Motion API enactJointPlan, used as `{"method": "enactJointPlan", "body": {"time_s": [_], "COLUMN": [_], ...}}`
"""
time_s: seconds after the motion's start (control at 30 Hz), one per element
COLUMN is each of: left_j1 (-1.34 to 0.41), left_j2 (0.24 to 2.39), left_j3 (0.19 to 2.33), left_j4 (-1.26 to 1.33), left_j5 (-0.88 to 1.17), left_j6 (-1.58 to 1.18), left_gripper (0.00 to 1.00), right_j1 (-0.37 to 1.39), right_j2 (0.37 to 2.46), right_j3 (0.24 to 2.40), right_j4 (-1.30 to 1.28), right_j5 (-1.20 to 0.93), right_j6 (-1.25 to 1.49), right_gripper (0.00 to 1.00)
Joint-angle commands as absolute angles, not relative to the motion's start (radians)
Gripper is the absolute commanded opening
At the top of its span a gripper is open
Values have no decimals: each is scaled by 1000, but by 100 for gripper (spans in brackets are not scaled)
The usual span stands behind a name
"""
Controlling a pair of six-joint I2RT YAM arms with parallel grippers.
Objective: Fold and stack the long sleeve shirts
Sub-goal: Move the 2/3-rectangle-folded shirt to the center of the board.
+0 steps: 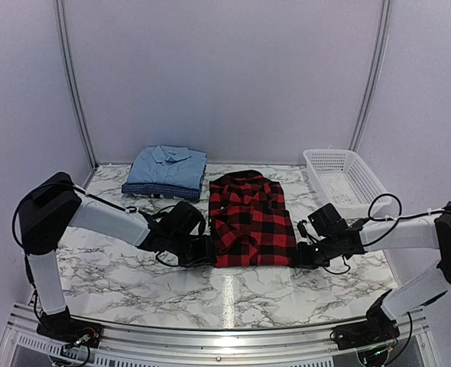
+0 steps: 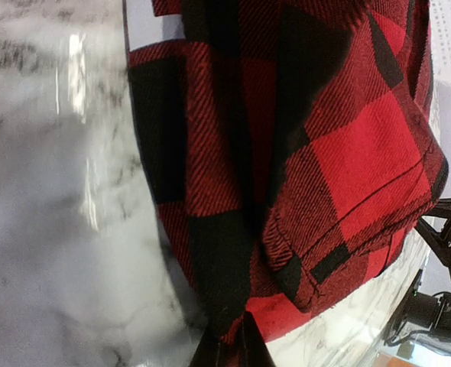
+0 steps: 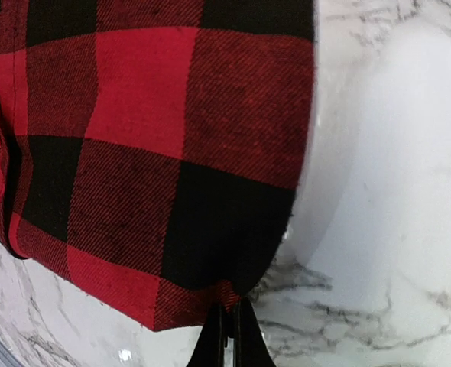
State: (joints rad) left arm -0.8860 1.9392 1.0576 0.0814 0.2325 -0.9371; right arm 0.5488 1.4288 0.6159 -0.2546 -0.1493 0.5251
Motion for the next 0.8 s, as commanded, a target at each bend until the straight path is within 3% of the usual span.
{"method": "enactJointPlan", "body": {"time_s": [0.0,0.17,0.27,0.37,0.5,0.77], "left_j1": [-941,-995,-1000,-1000,-1000,-996], "left_j2": [1852,1798,1767,1727,1688,1675], "left_j3": [955,873,844,843,882,945], "left_j4": [2,2,2,-26,-95,-144], "left_j5": [209,180,166,150,109,62], "left_j6": [-974,-1006,-1008,-985,-927,-833], "left_gripper": [4,7,18,36,40,39], "right_j1": [616,695,712,713,713,723], "right_j2": [1299,1163,1104,1056,1024,1042], "right_j3": [540,476,463,496,560,649], "right_j4": [-345,-405,-443,-483,-519,-467], "right_j5": [-133,-94,-63,-25,33,11], "right_j6": [625,707,720,697,651,588], "right_gripper": [0,0,2,28,51,54]}}
